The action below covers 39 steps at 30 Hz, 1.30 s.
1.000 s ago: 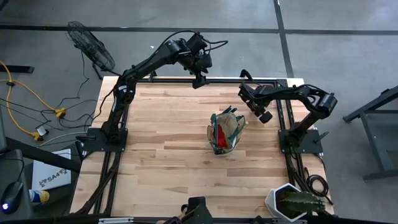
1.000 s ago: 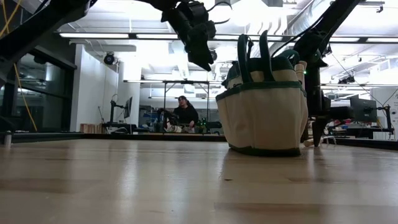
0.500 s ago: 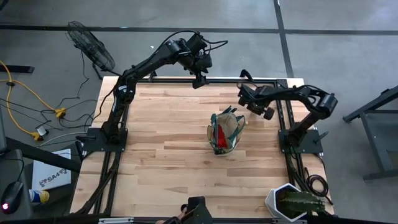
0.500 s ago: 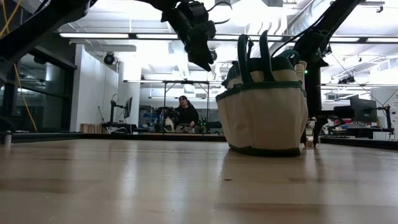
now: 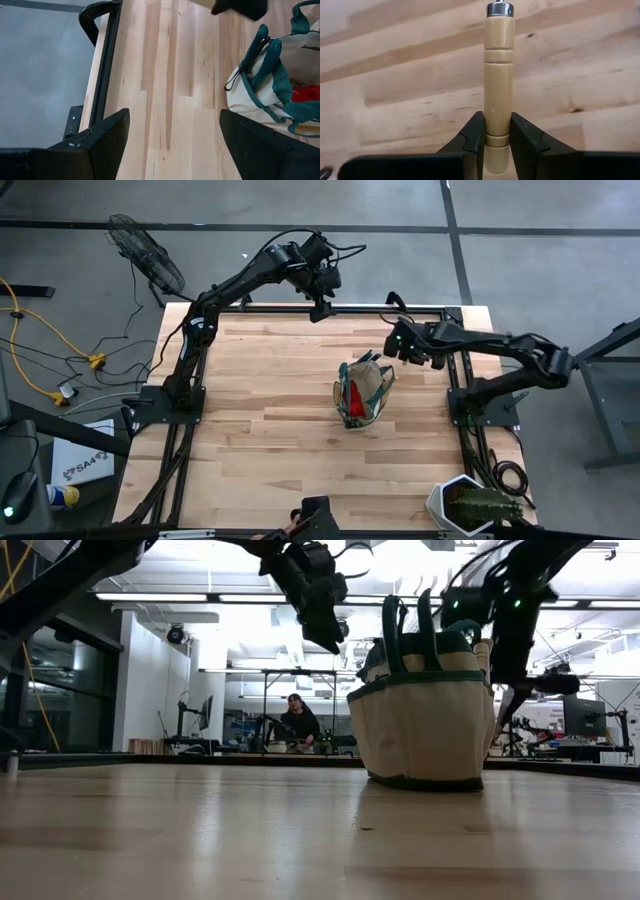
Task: Pick & Place Garden tools in Gardening bag
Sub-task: Put the brown hand rake into the white gardening bag
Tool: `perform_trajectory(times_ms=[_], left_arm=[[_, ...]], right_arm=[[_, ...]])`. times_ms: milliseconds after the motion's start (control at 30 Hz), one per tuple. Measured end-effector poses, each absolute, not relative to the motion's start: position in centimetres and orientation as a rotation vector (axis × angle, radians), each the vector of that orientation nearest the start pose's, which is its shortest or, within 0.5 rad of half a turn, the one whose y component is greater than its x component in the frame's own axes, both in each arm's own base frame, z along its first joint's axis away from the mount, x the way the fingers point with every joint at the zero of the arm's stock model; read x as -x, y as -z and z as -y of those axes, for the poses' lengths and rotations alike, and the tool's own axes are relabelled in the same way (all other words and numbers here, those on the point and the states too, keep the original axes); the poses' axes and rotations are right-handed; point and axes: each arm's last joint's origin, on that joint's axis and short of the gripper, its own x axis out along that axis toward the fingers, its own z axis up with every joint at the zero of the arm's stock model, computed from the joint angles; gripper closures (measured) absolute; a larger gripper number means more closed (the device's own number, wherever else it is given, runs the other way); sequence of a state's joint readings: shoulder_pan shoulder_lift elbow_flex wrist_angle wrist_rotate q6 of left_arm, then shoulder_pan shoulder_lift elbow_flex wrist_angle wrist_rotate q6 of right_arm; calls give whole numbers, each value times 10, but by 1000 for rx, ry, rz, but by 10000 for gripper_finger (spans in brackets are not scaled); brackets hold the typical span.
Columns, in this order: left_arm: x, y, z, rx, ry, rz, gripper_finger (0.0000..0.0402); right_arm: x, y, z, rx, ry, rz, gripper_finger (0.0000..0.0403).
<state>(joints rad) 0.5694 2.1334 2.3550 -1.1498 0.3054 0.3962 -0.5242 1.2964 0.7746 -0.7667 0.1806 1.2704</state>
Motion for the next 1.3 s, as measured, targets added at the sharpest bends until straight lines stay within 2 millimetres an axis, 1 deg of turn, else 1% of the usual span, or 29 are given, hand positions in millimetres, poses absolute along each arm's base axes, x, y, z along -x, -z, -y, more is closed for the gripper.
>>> perform_trajectory(times_ms=[133, 267, 367, 500, 567, 700, 867, 1000, 1133, 1233, 1300], left_arm=[[-379, -364, -232, 20, -72, -856, 98], [-382, -366, -230, 39, -18, -804, 98], [-385, -369, -226, 47, 40, -766, 98], [-395, -373, -214, 25, 151, -679, 98], [-403, -377, -204, -4, 212, -625, 98], [-420, -383, -180, -95, 267, -543, 98], [-441, -391, -142, -238, 337, -441, 98], [-456, -399, -110, -340, 268, -380, 98], [-465, -402, -84, -473, 166, -385, 98], [-468, -401, -69, -578, 110, -416, 98], [-469, -401, -63, -608, 75, -429, 98]], right_arm=[[-179, -214, 102, -1195, 1282, -689, 348], [-172, -232, 91, -1142, 1176, -639, 348], [-165, -244, 84, -1102, 1084, -616, 348], [-156, -258, 75, -1053, 975, -584, 348], [-152, -264, 72, -1018, 916, -576, 348], [-147, -270, 67, -971, 818, -579, 348], [-146, -278, 65, -919, 708, -592, 348], [-148, -291, 64, -840, 616, -589, 348], [-148, -306, 63, -723, 523, -590, 348], [-148, -313, 61, -636, 454, -597, 348], [-149, -315, 59, -579, 420, -602, 348]])
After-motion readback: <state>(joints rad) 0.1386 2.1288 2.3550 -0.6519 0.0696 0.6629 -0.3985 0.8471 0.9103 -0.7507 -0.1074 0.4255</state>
